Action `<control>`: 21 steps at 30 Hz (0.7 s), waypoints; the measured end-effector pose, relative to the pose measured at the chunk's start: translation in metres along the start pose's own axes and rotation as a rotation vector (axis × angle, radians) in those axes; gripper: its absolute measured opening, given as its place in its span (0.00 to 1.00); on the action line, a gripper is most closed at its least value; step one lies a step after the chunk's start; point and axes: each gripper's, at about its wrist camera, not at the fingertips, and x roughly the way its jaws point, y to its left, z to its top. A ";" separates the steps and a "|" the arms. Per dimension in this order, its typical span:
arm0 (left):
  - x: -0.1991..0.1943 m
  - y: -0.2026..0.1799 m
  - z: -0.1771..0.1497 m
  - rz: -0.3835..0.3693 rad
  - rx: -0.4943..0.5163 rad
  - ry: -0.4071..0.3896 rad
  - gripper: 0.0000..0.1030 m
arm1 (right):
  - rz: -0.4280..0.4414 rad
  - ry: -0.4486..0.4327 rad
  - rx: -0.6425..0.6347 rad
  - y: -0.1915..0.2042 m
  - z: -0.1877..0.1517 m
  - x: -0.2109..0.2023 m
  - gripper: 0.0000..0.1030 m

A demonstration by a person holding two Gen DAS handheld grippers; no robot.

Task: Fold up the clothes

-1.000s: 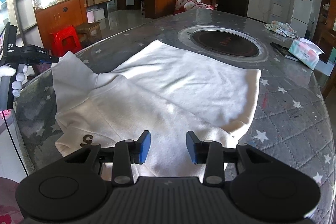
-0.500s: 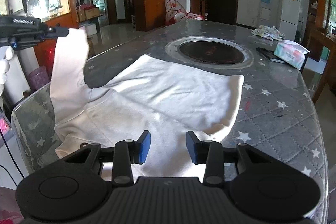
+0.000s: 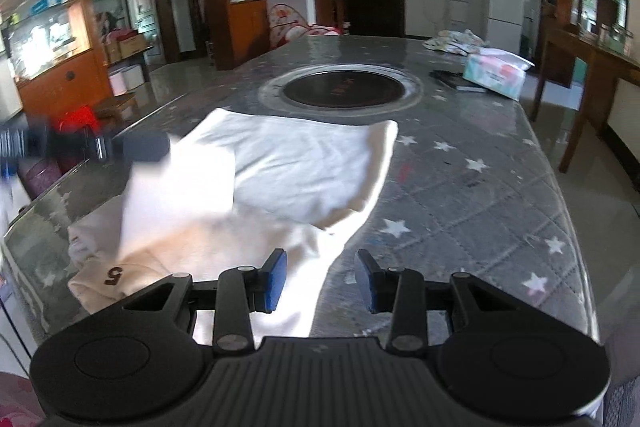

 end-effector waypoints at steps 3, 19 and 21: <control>0.006 -0.008 -0.016 -0.003 0.040 0.047 0.14 | 0.000 0.000 0.013 -0.002 0.001 0.000 0.36; -0.089 0.062 -0.048 0.307 0.122 0.040 0.41 | 0.102 0.068 -0.056 0.026 0.006 0.036 0.35; -0.094 0.070 -0.054 0.341 0.115 0.058 0.41 | 0.100 0.082 -0.056 0.026 0.005 0.041 0.33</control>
